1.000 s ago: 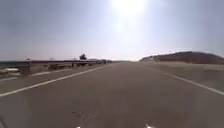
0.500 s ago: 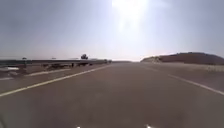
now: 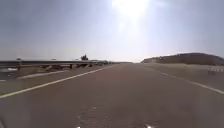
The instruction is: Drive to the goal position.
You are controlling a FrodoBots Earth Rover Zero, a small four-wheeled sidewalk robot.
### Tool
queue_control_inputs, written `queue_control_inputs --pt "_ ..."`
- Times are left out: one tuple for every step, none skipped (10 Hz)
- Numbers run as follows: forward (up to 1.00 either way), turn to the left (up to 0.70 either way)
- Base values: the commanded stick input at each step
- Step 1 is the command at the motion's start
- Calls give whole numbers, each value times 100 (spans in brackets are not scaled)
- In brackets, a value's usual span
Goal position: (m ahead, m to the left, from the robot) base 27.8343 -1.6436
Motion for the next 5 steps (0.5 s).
queue_control_inputs --pt "70 0" --pt "70 0" --pt "70 0" --pt "70 0" --pt "70 0"
